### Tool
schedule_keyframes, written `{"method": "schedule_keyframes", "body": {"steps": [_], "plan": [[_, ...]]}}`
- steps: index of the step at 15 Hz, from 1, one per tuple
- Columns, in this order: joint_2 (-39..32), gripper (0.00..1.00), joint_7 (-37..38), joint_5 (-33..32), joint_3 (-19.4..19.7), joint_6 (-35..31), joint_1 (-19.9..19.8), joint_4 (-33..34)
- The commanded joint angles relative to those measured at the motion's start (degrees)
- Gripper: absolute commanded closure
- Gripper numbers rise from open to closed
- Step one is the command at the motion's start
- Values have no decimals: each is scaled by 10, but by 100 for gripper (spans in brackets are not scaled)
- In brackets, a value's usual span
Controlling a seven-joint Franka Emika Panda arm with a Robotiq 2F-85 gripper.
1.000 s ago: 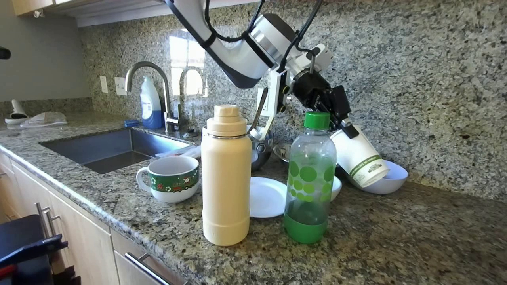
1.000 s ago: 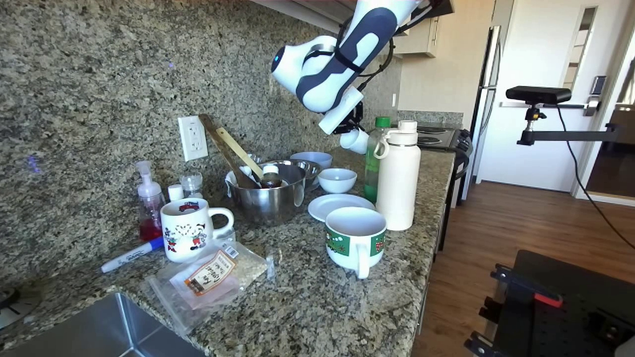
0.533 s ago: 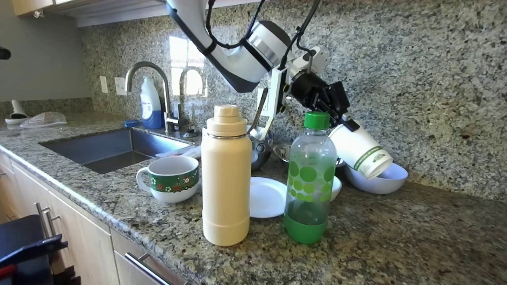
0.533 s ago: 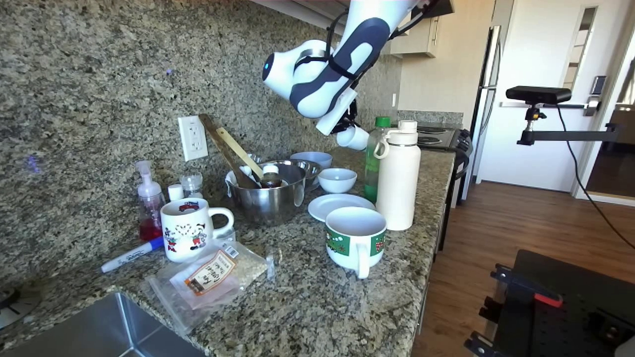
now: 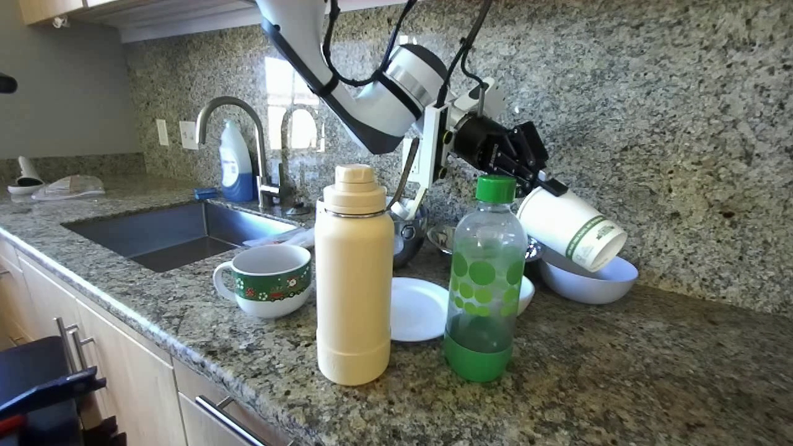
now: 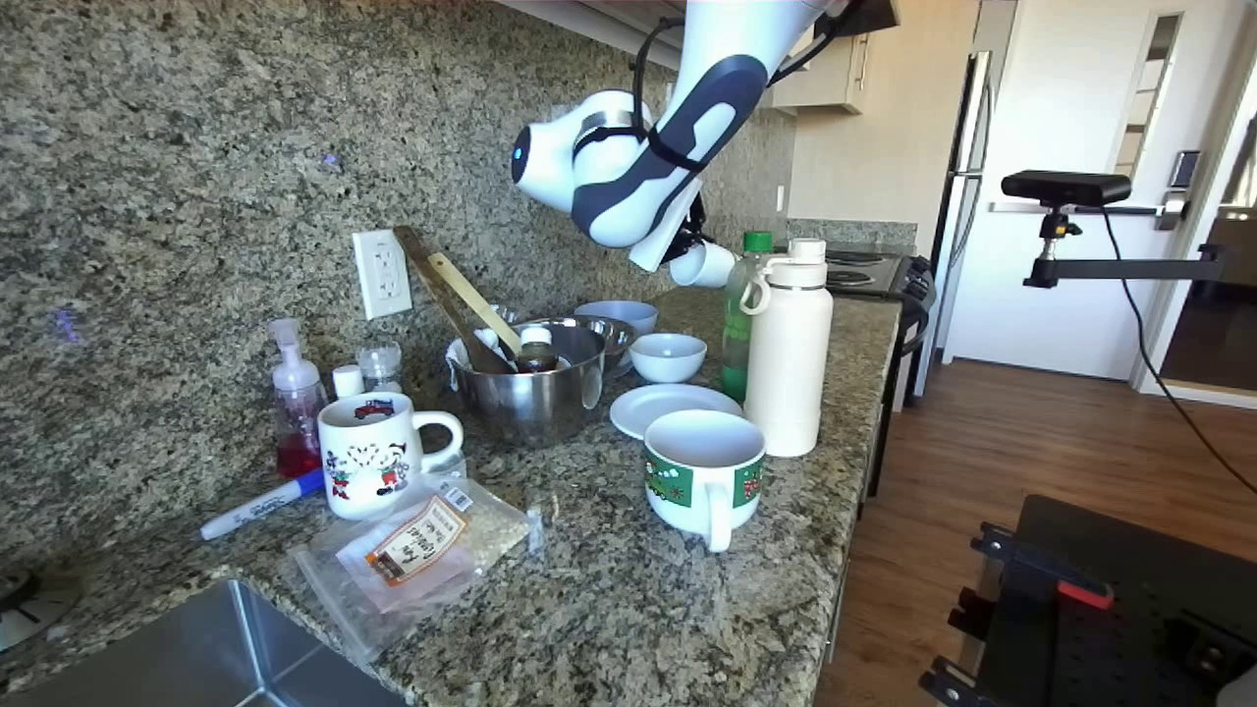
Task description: Pour the contents of the cup in the small white bowl
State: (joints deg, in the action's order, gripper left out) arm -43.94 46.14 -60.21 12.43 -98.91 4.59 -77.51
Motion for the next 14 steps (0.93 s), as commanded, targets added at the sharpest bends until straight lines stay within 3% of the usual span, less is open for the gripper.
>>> {"method": "schedule_keyframes", "body": {"steps": [1,14], "plan": [[-14,99,-25,-29,-9,36,2,18],[-36,99,-65,-123,-33,104,18,9]]}}
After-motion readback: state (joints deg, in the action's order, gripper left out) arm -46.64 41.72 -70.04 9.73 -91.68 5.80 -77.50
